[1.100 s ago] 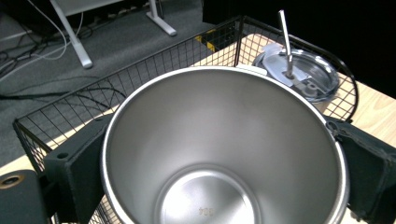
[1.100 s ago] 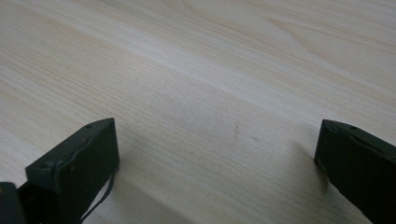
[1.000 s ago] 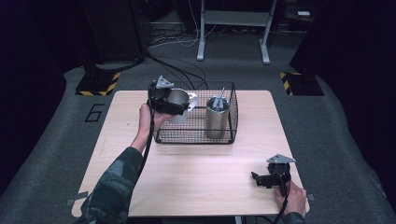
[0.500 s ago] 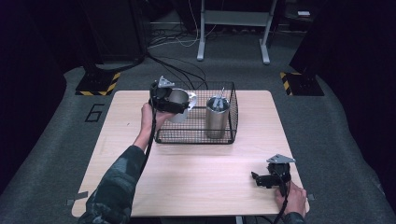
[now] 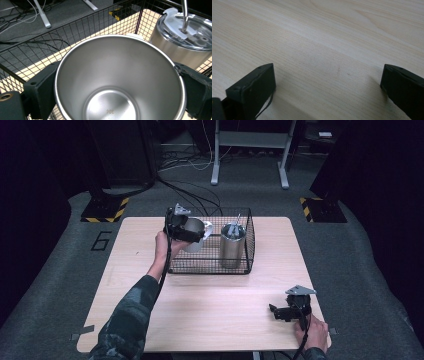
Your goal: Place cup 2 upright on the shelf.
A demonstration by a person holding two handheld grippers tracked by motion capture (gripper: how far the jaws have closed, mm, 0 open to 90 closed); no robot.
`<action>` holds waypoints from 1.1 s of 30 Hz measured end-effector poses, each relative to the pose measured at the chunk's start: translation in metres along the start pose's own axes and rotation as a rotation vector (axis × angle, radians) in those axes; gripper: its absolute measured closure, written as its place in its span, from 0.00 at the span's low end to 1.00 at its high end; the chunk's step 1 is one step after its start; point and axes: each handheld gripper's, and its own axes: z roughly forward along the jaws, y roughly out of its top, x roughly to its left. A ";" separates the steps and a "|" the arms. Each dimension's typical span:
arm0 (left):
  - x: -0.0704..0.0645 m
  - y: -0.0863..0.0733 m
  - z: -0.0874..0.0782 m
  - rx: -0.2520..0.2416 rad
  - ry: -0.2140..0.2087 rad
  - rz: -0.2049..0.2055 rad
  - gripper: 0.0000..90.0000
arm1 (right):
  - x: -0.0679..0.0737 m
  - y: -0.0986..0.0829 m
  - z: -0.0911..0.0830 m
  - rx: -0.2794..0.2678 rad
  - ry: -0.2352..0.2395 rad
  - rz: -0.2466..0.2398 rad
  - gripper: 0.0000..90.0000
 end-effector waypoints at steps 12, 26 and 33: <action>0.001 -0.010 0.018 0.048 -0.015 -0.001 0.07 | 0.000 0.000 0.000 0.000 0.001 0.000 0.00; 0.005 -0.025 0.039 0.114 -0.023 -0.018 0.07 | 0.000 0.000 0.000 0.001 0.000 0.000 0.00; 0.006 -0.029 0.046 0.132 -0.021 -0.026 0.07 | 0.000 0.000 0.000 0.000 0.000 0.000 0.00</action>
